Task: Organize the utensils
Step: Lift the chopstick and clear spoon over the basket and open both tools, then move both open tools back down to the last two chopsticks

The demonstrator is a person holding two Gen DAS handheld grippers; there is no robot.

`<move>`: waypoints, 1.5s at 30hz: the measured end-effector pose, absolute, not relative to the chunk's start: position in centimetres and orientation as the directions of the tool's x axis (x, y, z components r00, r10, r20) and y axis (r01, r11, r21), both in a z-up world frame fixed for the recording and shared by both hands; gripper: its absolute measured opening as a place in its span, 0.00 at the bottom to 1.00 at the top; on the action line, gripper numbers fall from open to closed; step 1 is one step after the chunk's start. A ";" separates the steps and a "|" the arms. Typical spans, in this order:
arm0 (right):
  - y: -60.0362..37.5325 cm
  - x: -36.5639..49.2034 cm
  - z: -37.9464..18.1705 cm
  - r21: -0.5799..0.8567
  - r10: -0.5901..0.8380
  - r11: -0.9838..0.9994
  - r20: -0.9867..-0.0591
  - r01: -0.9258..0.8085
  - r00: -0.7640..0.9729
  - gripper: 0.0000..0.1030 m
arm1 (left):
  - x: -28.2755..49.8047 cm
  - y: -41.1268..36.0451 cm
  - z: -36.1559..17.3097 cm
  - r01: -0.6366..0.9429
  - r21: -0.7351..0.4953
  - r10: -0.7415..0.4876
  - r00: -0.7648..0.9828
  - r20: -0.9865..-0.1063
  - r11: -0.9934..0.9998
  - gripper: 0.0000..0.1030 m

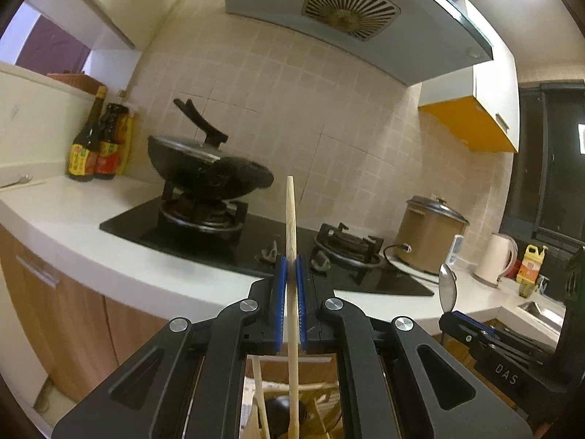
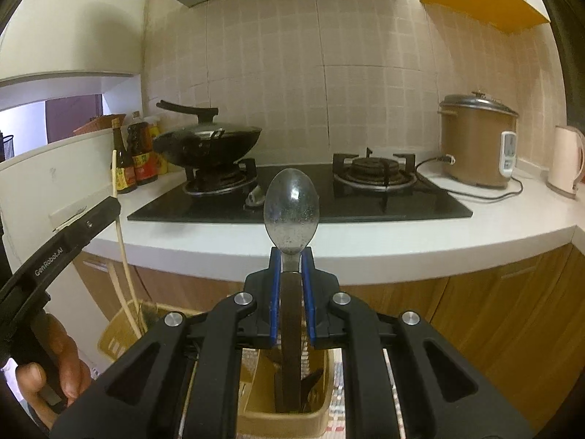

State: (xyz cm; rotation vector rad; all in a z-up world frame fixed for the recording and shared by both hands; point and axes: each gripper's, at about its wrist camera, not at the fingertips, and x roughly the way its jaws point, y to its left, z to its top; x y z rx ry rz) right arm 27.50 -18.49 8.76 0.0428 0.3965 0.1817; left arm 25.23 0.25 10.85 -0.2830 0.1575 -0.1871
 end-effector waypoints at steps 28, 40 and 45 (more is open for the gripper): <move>-20.1 16.1 6.5 0.146 0.202 0.977 -0.863 -0.155 0.463 0.46 | 14.8 3.6 6.9 0.310 -0.277 -0.406 0.520 -0.752 0.910 0.41; -18.8 14.7 -2.5 0.118 0.144 0.982 -0.973 -0.145 0.181 0.42 | 13.4 2.3 -4.8 0.310 -0.372 -0.427 0.132 -0.895 0.875 0.34; -18.2 15.1 -4.6 0.098 0.120 0.985 -0.982 -0.144 0.146 0.36 | 13.7 1.7 -5.8 0.291 -0.360 -0.407 0.120 -0.906 0.887 0.25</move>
